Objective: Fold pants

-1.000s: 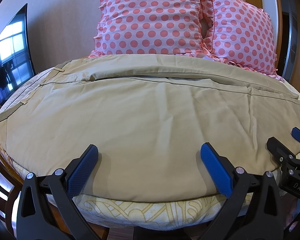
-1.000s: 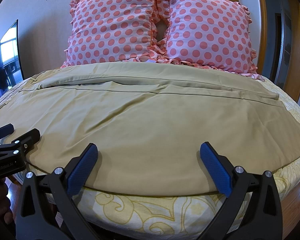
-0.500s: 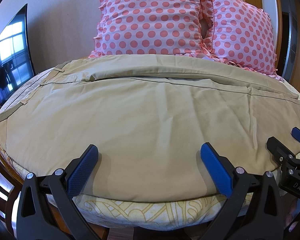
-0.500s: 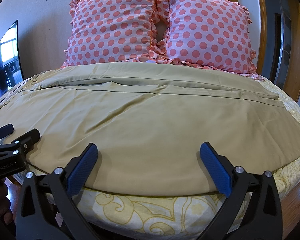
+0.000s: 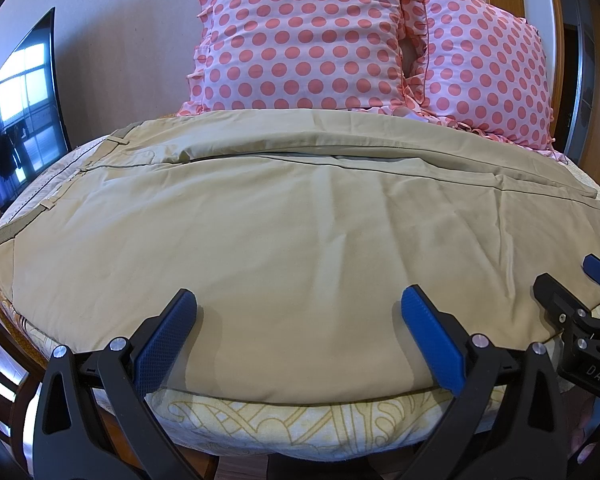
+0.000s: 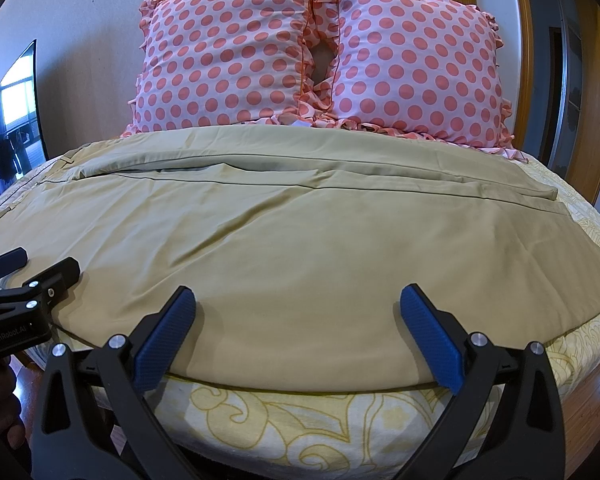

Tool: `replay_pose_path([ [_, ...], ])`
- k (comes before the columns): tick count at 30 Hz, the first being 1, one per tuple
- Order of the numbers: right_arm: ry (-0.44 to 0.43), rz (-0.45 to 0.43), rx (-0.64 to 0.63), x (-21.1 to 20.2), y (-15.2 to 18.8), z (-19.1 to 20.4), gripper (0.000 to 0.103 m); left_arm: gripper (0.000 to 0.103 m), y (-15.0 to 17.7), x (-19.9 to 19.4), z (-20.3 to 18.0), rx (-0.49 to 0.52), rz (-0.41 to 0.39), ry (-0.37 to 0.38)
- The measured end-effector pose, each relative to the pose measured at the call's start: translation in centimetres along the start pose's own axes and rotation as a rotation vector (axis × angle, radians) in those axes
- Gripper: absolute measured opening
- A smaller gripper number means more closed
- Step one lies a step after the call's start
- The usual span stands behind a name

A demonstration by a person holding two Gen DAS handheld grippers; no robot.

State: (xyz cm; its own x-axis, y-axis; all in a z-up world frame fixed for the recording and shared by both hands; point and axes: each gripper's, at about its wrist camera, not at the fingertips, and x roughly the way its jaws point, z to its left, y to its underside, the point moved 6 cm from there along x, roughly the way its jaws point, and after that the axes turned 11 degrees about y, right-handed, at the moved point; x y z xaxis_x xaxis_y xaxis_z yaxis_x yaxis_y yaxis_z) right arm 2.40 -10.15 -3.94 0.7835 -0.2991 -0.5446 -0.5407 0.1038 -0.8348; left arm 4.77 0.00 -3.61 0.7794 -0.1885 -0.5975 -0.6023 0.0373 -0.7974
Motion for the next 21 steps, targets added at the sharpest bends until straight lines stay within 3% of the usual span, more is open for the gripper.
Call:
replay_pose_path([
  [21, 0.003, -0.004, 0.001, -0.14, 0.08, 0.26, 0.101, 0.102, -0.01, 0.00, 0.00, 0.000, -0.001, 0.000],
])
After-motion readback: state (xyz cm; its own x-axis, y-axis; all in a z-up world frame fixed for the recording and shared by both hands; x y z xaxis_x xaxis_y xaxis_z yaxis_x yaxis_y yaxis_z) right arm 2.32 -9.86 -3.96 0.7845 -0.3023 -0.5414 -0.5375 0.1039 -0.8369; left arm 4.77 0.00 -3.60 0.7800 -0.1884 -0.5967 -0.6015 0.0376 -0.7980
